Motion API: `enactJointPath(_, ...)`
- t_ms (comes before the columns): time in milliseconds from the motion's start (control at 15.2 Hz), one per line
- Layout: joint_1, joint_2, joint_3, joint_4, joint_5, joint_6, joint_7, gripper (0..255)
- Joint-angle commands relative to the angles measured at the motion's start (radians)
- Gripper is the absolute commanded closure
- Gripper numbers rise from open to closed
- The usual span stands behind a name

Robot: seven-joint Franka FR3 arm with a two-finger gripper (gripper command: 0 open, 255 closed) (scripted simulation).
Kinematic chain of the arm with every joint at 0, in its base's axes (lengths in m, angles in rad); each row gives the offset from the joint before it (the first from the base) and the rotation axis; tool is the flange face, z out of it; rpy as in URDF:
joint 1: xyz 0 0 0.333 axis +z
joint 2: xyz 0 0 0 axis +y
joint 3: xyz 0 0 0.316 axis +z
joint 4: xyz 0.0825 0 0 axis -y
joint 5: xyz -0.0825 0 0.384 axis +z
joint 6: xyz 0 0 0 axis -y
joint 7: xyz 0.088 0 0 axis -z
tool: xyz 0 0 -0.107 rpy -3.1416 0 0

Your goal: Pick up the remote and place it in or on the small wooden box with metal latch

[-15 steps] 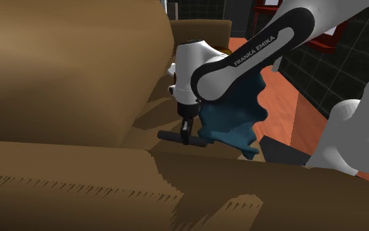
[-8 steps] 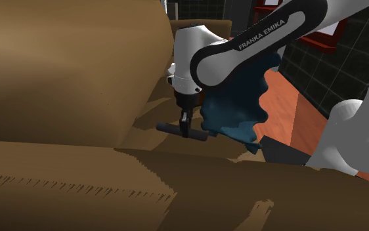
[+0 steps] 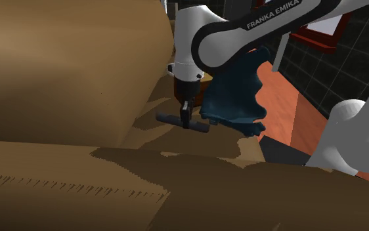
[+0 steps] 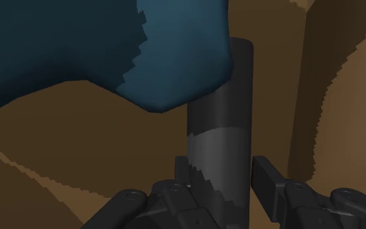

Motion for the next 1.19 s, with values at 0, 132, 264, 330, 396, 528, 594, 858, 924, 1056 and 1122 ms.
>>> enactJointPath(0, 0.0, -0.011, 0.0, 0.021, 0.0, -0.032, 0.003, 255)
enactJointPath(132, 0.0, -0.02, -0.002, 0.04, 0.001, -0.059, 0.003, 255)
enactJointPath(264, 0.0, -0.028, -0.003, 0.059, 0.001, -0.087, 0.004, 255)
enactJointPath(330, 0.0, -0.032, -0.004, 0.069, 0.001, -0.1, 0.004, 255)
enactJointPath(396, -0.001, -0.036, -0.005, 0.079, 0.0, -0.114, 0.005, 255)
enactJointPath(528, -0.001, -0.042, -0.006, 0.1, 0.0, -0.141, 0.005, 255)
enactJointPath(594, -0.001, -0.045, -0.007, 0.111, 0.0, -0.155, 0.006, 255)
enactJointPath(858, -0.002, -0.054, -0.01, 0.156, -0.001, -0.209, 0.008, 255)
enactJointPath(924, -0.003, -0.055, -0.01, 0.168, -0.001, -0.223, 0.009, 255)
enactJointPath(1056, -0.003, -0.058, -0.012, 0.192, -0.002, -0.249, 0.01, 255)
enactJointPath(1122, -0.003, -0.059, -0.012, 0.205, -0.002, -0.263, 0.011, 255)
